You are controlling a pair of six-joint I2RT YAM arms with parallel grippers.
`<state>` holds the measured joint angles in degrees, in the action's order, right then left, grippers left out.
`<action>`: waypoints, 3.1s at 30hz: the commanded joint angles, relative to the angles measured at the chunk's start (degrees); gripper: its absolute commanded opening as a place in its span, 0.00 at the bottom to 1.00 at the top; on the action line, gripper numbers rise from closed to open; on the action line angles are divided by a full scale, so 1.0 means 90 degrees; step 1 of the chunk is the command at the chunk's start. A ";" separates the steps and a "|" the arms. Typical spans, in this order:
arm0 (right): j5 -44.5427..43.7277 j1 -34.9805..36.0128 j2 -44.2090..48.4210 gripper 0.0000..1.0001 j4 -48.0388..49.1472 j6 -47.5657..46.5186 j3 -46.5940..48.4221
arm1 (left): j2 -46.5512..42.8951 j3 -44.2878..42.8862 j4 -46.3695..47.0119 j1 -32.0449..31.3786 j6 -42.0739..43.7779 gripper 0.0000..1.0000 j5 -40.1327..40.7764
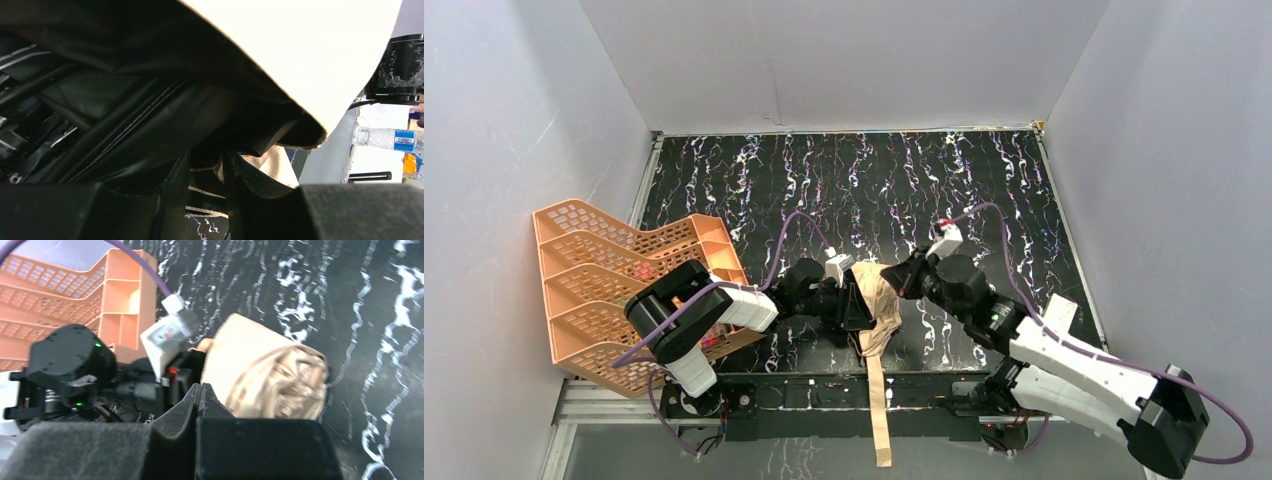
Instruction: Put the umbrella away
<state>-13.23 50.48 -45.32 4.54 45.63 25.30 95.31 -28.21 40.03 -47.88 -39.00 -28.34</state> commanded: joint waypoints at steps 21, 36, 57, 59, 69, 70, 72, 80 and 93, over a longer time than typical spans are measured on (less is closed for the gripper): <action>0.1115 -0.0171 -0.3139 0.00 0.1635 0.0713 -0.0397 | -0.0226 0.0312 -0.0915 -0.0158 0.0379 0.40 0.0599; 0.0874 -0.0169 -0.4027 0.00 0.1903 0.0859 -0.1086 | -0.2662 -0.0150 -0.3090 -0.0150 0.0593 0.66 0.1671; 0.1931 -0.0262 -0.3840 0.00 0.1197 -0.0123 -0.1108 | 0.0021 -0.4544 -0.6294 0.1716 0.4899 0.98 -0.0652; 0.2056 -0.0351 -0.3806 0.00 0.1064 -0.0237 -0.1098 | 0.0516 -0.4946 -0.6478 0.1716 0.5192 0.98 -0.0886; 0.2571 -0.0822 -0.3714 0.00 0.1014 -0.0561 -0.1234 | 0.1415 -0.5262 -0.6649 0.1566 0.5816 0.98 -0.1901; 0.2590 -0.0844 -0.3714 0.00 0.1033 -0.0567 -0.1246 | 0.1408 -0.5201 -0.6615 0.1499 0.5809 0.98 -0.1904; 0.2626 -0.0873 -0.3724 0.00 0.1078 -0.0568 -0.1267 | 0.1427 -0.5106 -0.6558 0.1353 0.5771 0.98 -0.1890; 0.2647 -0.0906 -0.3743 0.00 0.1153 -0.0546 -0.1292 | 0.1610 -0.4648 -0.6539 0.0989 0.5691 0.98 -0.1831; 0.2630 -0.0916 -0.3734 0.00 0.1300 -0.0403 -0.1327 | 0.1101 -0.3432 -0.6372 0.0472 0.5489 0.86 -0.0924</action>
<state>13.32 42.70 -77.17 27.18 43.53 16.40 105.56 -63.00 -13.34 -41.95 11.31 -41.95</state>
